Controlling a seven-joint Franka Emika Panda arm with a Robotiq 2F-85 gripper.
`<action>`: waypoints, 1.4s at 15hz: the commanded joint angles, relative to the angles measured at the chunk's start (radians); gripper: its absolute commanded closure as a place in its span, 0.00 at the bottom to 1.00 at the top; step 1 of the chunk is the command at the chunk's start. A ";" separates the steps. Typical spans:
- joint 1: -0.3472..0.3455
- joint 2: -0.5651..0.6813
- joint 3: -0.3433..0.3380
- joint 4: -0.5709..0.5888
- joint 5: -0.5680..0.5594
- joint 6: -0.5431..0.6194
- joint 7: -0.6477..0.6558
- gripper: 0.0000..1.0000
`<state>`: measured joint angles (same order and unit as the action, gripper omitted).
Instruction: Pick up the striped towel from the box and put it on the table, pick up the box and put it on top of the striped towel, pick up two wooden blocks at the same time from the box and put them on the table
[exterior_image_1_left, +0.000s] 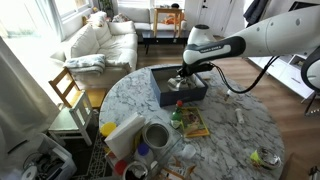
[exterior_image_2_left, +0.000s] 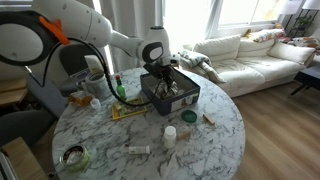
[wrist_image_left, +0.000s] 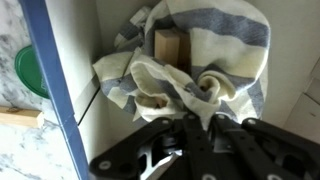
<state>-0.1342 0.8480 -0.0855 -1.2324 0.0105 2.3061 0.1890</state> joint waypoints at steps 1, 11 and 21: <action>-0.015 -0.011 0.010 0.037 0.037 -0.067 -0.024 0.98; -0.035 0.005 0.009 0.134 0.067 -0.180 -0.018 0.98; -0.038 -0.081 0.037 0.132 0.114 -0.179 -0.029 0.98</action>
<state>-0.1580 0.8169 -0.0654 -1.0987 0.0927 2.1516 0.1875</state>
